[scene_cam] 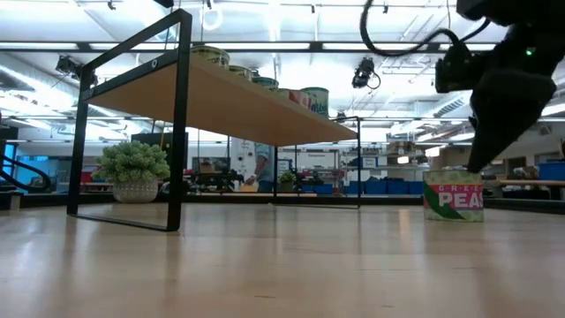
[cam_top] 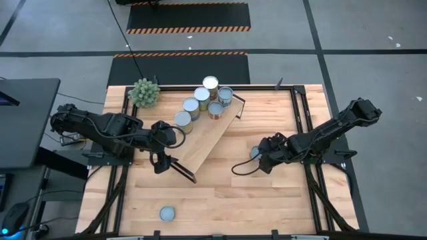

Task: Pick and place cans onto a shelf
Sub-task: Put the canned green peas on the shelf

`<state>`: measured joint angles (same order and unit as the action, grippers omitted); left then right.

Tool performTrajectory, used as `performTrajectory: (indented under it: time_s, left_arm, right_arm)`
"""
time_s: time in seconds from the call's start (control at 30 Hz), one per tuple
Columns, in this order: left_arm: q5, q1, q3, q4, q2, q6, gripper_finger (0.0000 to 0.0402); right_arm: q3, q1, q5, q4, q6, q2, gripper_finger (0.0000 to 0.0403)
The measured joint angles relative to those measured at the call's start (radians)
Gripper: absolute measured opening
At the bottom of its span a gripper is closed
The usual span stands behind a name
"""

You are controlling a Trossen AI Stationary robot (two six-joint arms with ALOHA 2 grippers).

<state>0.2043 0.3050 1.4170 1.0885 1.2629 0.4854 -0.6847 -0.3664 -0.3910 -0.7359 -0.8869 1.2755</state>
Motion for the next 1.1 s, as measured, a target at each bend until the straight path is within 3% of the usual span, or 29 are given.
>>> performTrajectory:
  time_s: [0.3,0.63,0.87,0.97,1.1]
  left_arm:
    - [0.0,0.0,0.0,0.0,0.0,0.0,0.0345]
    - [0.0,0.0,0.0,0.0,0.0,0.0,0.0345]
    - [-0.014,0.0,0.0,0.0,0.0,0.014,0.0345]
    - [-0.023,0.0,0.0,0.0,0.0,0.016,0.0345]
    - [-0.023,0.0,0.0,0.0,0.0,0.023,0.0345]
  right_arm:
    - [0.002,0.002,-0.05,-0.048,0.124,0.0,0.0372]
    - [0.02,0.081,-0.25,-0.079,0.334,0.0,0.0372]
    - [-0.016,0.154,-0.142,-0.168,0.315,-0.033,0.0356]
    - [-0.018,0.142,-0.107,-0.087,0.262,-0.083,0.0342]
    - [0.059,0.097,-0.142,0.067,0.165,-0.144,0.0326]
